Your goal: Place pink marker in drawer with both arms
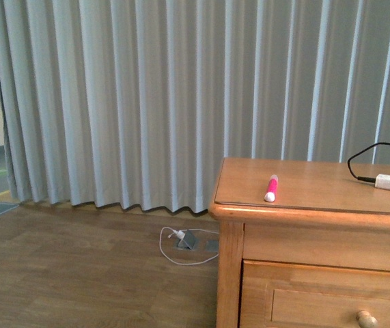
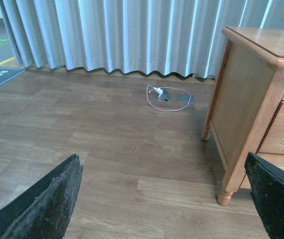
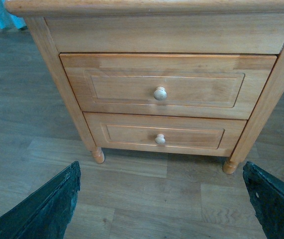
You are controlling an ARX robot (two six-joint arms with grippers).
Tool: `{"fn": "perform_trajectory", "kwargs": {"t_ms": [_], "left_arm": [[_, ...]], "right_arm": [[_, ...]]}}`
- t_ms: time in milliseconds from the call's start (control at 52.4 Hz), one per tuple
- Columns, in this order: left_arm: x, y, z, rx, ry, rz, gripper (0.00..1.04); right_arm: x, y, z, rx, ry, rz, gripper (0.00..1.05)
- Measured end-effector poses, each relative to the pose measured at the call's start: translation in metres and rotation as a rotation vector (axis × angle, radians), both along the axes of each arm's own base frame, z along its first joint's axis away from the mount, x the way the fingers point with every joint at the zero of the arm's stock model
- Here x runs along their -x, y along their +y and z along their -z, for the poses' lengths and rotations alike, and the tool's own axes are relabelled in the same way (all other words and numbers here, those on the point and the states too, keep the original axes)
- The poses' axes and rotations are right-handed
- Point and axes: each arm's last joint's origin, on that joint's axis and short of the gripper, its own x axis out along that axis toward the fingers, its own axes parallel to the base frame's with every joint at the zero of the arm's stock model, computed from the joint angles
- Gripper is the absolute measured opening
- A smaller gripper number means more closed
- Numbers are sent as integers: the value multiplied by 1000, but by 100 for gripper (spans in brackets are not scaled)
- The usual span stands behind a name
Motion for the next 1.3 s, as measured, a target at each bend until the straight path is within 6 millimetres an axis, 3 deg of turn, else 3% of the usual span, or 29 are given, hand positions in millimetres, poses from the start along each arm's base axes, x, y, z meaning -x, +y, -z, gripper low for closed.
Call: {"fn": "perform_trajectory", "kwargs": {"t_ms": [305,667,858,1297], "left_arm": [[0,0,0,0,0,0,99],[0,0,0,0,0,0,99],[0,0,0,0,0,0,99],[0,0,0,0,0,0,99]], "right_arm": [[-71,6,-8,40,31,-30,96],[-165,18,27,81,95,-9,96],[-198,22,54,101,124,12,96],[-254,27,86,118,129,53,96]]}}
